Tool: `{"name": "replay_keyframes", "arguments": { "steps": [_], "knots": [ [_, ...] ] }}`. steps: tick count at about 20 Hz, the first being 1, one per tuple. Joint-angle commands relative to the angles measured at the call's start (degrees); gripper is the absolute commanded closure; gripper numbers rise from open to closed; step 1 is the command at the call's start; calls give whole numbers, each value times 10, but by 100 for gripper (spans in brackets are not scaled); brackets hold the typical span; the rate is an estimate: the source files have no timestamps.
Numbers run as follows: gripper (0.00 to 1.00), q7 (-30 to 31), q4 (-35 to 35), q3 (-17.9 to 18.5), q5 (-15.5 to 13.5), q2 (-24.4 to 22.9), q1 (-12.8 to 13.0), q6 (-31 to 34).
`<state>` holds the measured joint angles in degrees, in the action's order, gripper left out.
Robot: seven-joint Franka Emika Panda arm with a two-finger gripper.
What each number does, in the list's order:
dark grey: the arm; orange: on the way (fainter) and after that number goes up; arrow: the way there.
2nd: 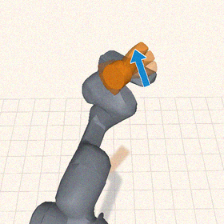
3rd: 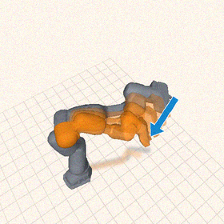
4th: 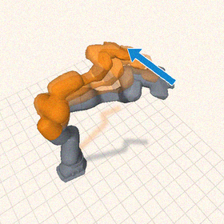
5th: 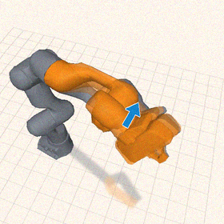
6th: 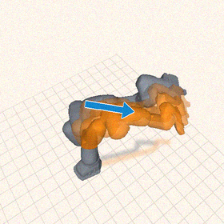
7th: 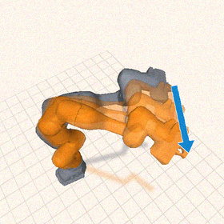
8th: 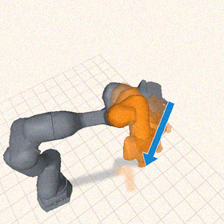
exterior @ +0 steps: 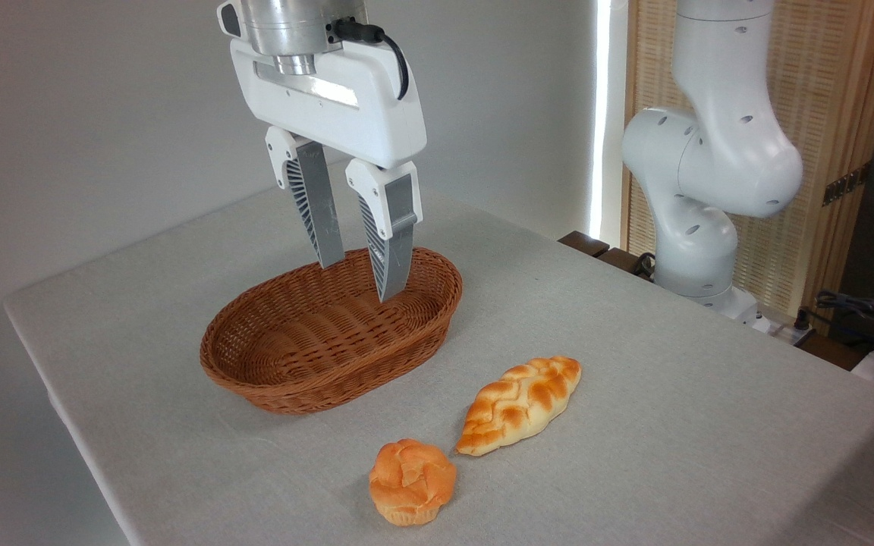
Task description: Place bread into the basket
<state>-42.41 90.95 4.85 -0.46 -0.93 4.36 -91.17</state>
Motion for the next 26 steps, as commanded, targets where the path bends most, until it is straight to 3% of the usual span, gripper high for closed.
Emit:
{"name": "replay_keyframes", "arguments": {
  "steps": [1,17,19,23,26],
  "knots": [
    [0,-2,3,3,-1,-1,13,2],
    [0,-7,22,12,-1,-17,13,4],
    [0,-7,44,12,0,-30,13,-10],
    [0,-10,156,13,2,-100,13,-112],
    [0,-12,214,13,5,-130,14,-124]
  ]
}}
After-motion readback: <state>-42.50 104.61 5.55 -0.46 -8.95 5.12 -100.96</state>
